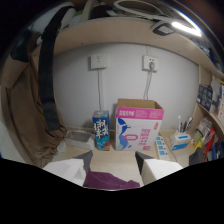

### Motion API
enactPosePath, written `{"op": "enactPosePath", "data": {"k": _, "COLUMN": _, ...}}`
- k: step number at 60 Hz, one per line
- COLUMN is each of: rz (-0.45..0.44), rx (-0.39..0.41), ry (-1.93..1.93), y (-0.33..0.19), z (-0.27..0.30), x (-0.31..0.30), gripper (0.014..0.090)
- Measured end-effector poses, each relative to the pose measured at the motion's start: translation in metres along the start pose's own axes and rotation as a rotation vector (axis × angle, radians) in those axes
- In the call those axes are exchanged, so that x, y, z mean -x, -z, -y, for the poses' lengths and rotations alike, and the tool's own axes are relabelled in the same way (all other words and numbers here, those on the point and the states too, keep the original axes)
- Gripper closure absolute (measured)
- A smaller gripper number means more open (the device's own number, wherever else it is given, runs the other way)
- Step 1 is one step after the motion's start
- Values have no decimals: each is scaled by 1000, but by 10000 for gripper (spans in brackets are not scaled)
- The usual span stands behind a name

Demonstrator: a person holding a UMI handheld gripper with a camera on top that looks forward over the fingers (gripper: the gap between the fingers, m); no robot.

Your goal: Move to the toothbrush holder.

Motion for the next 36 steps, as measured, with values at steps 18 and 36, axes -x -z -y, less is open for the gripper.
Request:
{"op": "enactPosePath", "data": {"k": 18, "rz": -31, "rx": -34, "ry": -1, "y": 4, "z": -28, "x": -75, "gripper": 172}}
{"op": "enactPosePath", "data": {"k": 36, "rz": -147, "rx": -35, "ry": -20, "y": 7, "z": -80, "x": -214, "gripper": 172}}
